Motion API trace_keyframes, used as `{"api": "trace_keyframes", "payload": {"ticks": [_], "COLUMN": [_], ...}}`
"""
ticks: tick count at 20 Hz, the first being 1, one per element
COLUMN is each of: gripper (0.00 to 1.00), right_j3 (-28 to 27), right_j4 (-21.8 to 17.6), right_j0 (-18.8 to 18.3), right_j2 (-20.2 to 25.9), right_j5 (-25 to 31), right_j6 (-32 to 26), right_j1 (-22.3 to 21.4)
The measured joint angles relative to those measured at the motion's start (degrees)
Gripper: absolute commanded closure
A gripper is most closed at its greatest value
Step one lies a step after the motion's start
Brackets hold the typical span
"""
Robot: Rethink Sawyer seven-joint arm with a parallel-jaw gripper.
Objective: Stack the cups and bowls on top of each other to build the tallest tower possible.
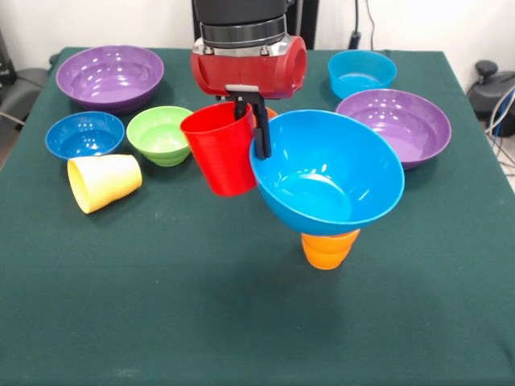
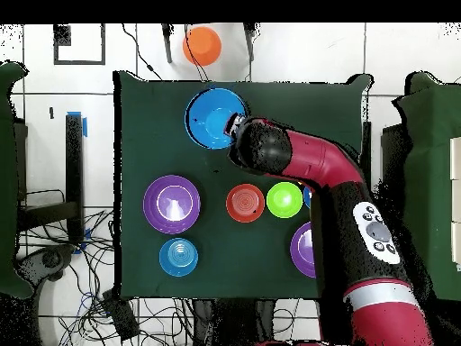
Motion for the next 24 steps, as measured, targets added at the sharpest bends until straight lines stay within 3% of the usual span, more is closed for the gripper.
{"api": "trace_keyframes", "payload": {"ticks": [15, 24], "gripper": [1.0, 1.0], "right_j3": [-0.06, -0.06], "right_j4": [0.08, 1.27], "right_j0": [0.8, -0.47], "right_j2": [-1.74, -0.5], "right_j5": [-0.89, -4.79], "right_j6": [0.0, 0.0], "right_j1": [0.06, 0.51]}}
